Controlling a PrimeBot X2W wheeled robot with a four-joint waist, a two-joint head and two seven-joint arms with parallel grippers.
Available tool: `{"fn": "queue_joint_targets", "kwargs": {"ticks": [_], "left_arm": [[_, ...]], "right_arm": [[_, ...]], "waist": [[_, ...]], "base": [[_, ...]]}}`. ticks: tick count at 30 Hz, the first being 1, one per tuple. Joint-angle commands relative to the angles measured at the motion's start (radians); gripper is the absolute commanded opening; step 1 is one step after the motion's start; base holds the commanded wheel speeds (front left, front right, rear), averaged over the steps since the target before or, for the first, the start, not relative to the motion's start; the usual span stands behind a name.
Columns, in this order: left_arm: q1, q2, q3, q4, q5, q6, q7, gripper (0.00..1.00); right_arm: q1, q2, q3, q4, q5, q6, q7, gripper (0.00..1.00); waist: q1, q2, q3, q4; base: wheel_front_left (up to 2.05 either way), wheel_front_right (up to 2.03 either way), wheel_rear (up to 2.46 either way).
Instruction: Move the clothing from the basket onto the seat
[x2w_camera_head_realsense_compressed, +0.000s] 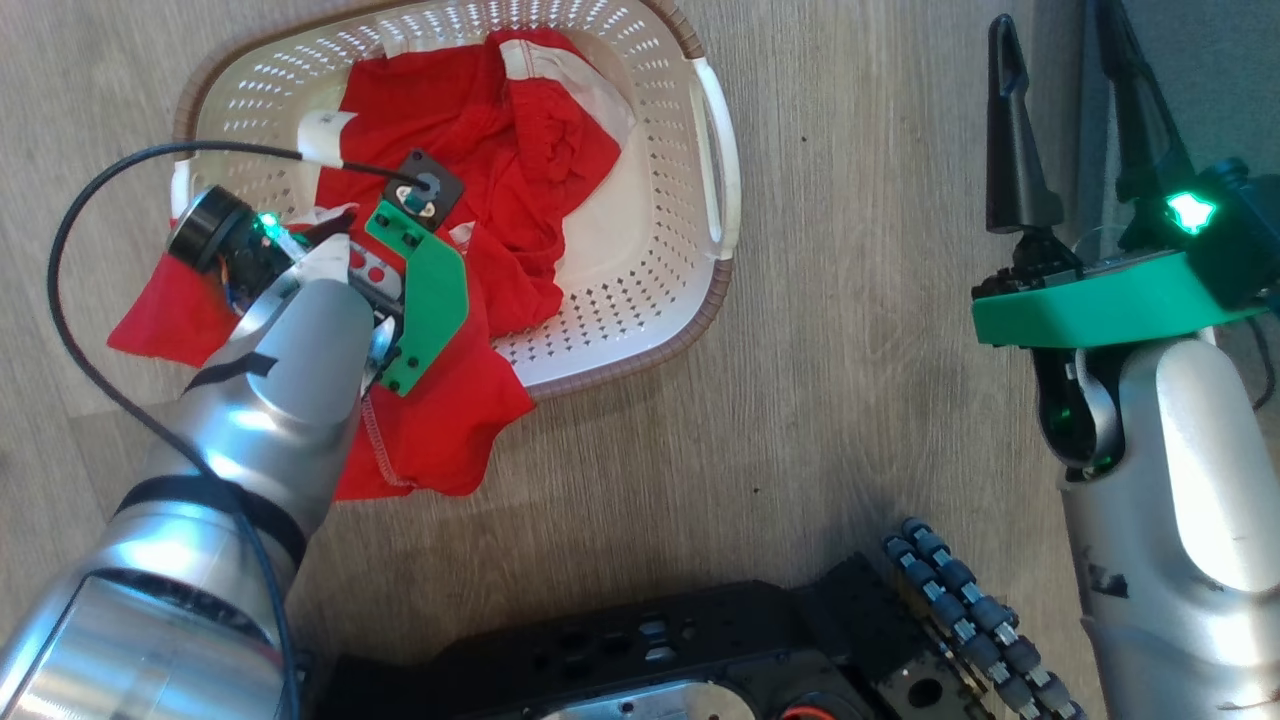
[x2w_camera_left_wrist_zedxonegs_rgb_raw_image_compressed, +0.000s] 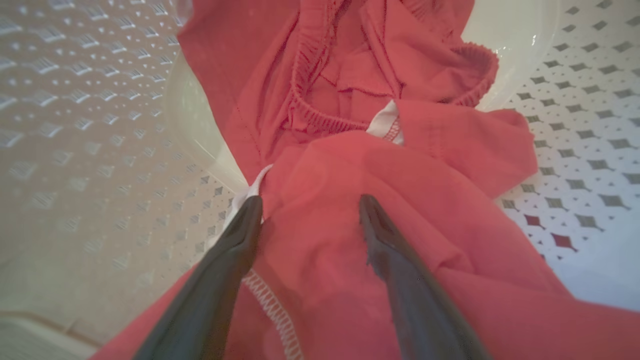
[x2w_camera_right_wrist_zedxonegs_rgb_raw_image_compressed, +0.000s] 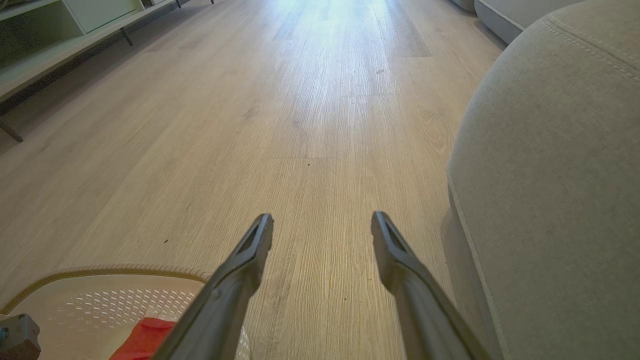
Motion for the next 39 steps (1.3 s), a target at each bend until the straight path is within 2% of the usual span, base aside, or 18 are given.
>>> {"fn": "queue_joint_targets", "kwargs": {"ticks": [1,6,7,9,10,11,18,22,31,39], "left_arm": [[0.002,0.024,0.003,0.000,0.009,-0.005,-0.001,1.00],[-0.003,0.019,-0.017,0.022,0.010,-0.020,0.012,1.00],[-0.003,0.018,-0.021,0.026,0.008,-0.026,0.018,0.56],[-0.003,0.015,-0.026,0.032,0.003,-0.036,0.027,0.28],[-0.004,0.013,-0.030,0.034,0.002,-0.039,0.030,0.09],[-0.004,0.012,-0.034,0.037,0.001,-0.044,0.036,0.00],[-0.002,0.004,-0.045,0.047,-0.020,-0.061,0.054,0.00],[0.002,-0.003,-0.039,0.035,-0.048,-0.067,0.014,0.00],[0.033,-0.015,0.033,-0.049,-0.166,-0.042,-0.165,0.00],[0.128,-0.017,0.092,-0.160,-0.300,-0.021,-0.359,0.00]], "right_arm": [[0.020,0.013,0.021,-0.032,0.010,0.000,-0.006,1.00],[0.015,0.013,0.022,-0.027,0.015,0.000,-0.006,1.00],[0.014,0.013,0.022,-0.027,0.015,0.000,-0.006,1.00],[0.014,0.013,0.021,-0.028,0.014,0.000,-0.006,1.00],[0.014,0.013,0.020,-0.028,0.014,0.000,-0.006,1.00],[0.014,0.013,0.019,-0.028,0.013,0.000,-0.006,1.00],[0.014,0.013,0.013,-0.029,0.010,0.000,-0.006,1.00],[0.020,0.013,0.009,-0.024,0.008,0.000,-0.006,1.00],[0.046,0.013,0.000,-0.004,0.004,0.000,-0.006,1.00],[0.116,0.013,-0.016,0.027,-0.002,0.000,-0.006,1.00]], "waist": [[0.0000,0.0001,-0.001,0.001],[0.0000,0.0001,-0.007,0.004],[0.0000,0.0001,-0.008,0.004],[0.0000,0.0001,-0.011,0.005],[0.0000,0.0001,-0.012,0.006],[0.0000,0.0001,-0.013,0.006],[0.0000,0.0001,-0.021,0.008],[0.0000,0.0001,-0.037,0.015],[0.0000,0.0001,-0.126,0.045],[0.0000,0.0001,-0.308,0.089]], "base": [[0.00,0.00,0.00],[0.00,0.00,0.00],[0.00,0.00,0.00],[0.00,0.00,0.00],[0.00,0.00,0.00],[0.00,0.00,0.00],[0.00,0.00,0.00],[0.00,0.00,0.00],[0.00,0.00,0.00],[0.00,0.00,0.00]]}}
